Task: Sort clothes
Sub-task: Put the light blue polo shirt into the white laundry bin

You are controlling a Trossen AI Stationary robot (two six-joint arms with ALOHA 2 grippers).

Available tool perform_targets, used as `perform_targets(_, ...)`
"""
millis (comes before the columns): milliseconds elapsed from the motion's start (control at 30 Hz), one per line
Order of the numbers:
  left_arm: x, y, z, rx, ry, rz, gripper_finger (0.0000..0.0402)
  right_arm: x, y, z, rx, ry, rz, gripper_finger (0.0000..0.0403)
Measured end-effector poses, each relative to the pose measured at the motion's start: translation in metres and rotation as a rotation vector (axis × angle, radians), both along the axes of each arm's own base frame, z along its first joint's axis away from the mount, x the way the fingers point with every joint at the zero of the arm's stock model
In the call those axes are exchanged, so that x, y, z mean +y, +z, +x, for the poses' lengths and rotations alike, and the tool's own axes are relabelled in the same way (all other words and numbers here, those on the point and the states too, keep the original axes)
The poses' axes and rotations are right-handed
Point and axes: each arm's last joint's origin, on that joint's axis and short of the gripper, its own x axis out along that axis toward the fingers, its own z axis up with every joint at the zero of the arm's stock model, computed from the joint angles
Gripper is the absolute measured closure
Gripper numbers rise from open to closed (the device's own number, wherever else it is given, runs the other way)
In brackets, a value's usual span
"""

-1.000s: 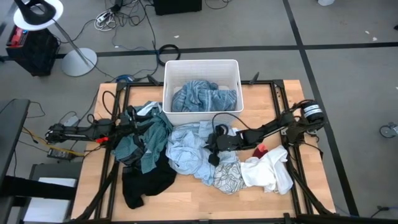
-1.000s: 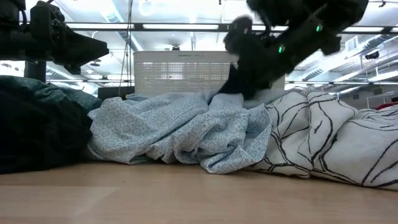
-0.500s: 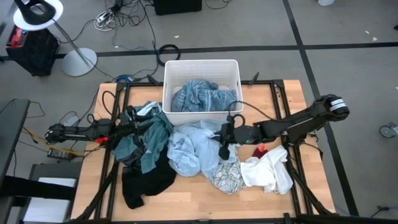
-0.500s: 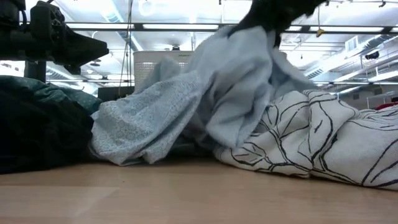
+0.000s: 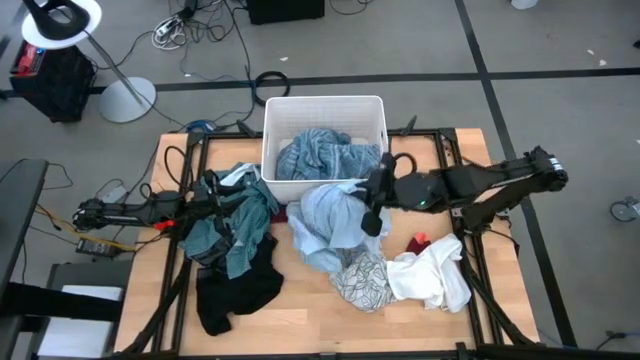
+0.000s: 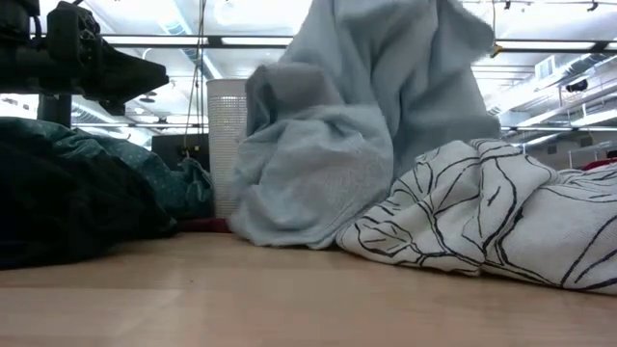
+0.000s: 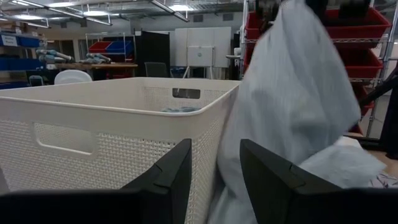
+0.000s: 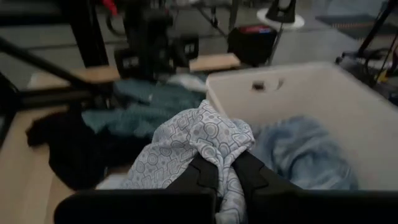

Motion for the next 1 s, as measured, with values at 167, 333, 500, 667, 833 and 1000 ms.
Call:
perform_targets(167,0.000,0.000,0.000,0.000,0.000,0.000,0.0259,-0.002,0.033,-0.007,-0.076,0.005,-0.009,0.0395)
perform_targets(333,0.000,0.000,0.000,0.000,0.000,0.000,0.0259,-0.003,0.055,-0.013,-0.134,-0.001,-0.021,0.0395)
perform_targets(500,0.000,0.000,0.000,0.000,0.000,0.000,0.0259,-0.006,0.073,-0.018,-0.186,0.001,-0.037,0.0395)
perform_targets(667,0.000,0.000,0.000,0.000,0.000,0.000,0.0259,-0.010,0.093,-0.025,-0.241,-0.028,-0.074,0.0395)
perform_targets(833,0.000,0.000,0.000,0.000,0.000,0.000,0.0259,-0.013,0.118,-0.036,-0.323,-0.057,-0.106,0.0395)
perform_targets(1000,0.000,0.000,0.000,0.000,0.000,0.000,0.0259,-0.017,0.148,-0.050,-0.457,-0.073,-0.146,0.0395)
